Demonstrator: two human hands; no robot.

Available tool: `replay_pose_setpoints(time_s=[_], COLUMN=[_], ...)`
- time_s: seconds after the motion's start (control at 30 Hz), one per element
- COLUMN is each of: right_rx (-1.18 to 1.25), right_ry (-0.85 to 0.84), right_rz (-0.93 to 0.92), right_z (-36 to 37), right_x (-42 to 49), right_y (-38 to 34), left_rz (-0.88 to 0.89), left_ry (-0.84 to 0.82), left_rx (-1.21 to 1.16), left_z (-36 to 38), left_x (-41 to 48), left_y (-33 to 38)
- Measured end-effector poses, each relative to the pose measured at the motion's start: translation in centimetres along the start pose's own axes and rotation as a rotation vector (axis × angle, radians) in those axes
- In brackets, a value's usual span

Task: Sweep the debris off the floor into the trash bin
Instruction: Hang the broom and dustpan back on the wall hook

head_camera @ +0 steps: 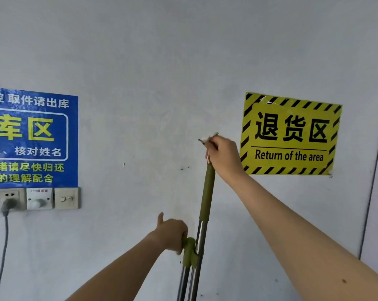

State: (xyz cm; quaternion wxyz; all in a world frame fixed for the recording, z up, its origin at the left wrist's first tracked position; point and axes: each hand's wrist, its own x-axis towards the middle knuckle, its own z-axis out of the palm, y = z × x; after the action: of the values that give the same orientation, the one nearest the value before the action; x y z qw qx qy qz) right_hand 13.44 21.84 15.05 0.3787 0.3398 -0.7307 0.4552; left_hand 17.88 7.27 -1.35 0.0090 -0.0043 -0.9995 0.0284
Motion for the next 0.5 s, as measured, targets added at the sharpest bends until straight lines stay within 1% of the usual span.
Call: replay_pose_setpoints(time_s=[0.03,0.07,0.1,0.13,0.17,0.2,0.23,0.27,0.3,0.33,0.4,0.5], right_rx=[-0.009,0.0,0.028,0.061,0.089,0.111,0.132,0.163,0.199,0.235,0.297,0.403], right_ry=[-0.033,-0.063,-0.093,-0.122,-0.151,-0.18,-0.208,-0.228,-0.236,-0.248,-0.314,-0.441], right_rz=[0.001,0.018,0.051,0.089,0.123,0.148,0.175,0.204,0.24,0.286,0.375,0.431], right_z=[0.7,1.4,2.2,3.1,3.9,4.8,5.8,6.6,7.4,8.1,9.2,10.5], right_x=[0.1,0.1,0.1,0.0,-0.4,-0.6,-0.8,-1.0,-1.0,-1.1,-0.9,-0.1], right_y=[0.7,1.5,2.3,3.3,4.1,5.0,5.8,6.5,7.4,8.2,10.1,12.9], left_rz=[0.003,0.005,0.006,0.019,0.053,0.097,0.142,0.181,0.209,0.209,0.167,0.062], left_ry=[-0.083,-0.163,-0.223,-0.25,-0.229,-0.157,-0.055,0.05,0.151,0.226,0.281,0.358], left_rx=[-0.032,-0.122,-0.3,-0.548,-0.831,-1.09,-1.29,-1.42,-1.462,-1.432,-1.348,-1.354], left_z=[-0.4,-0.8,-1.5,-2.4,-3.5,-4.7,-5.8,-6.8,-7.5,-7.8,-7.3,-5.7], left_x=[0.6,1.2,1.7,2.2,2.7,3.5,4.3,5.2,6.2,6.9,8.7,11.4], left_y=[-0.6,-1.0,-1.4,-1.5,-1.5,-1.4,-1.2,-1.0,-0.9,-0.8,-0.8,-2.0])
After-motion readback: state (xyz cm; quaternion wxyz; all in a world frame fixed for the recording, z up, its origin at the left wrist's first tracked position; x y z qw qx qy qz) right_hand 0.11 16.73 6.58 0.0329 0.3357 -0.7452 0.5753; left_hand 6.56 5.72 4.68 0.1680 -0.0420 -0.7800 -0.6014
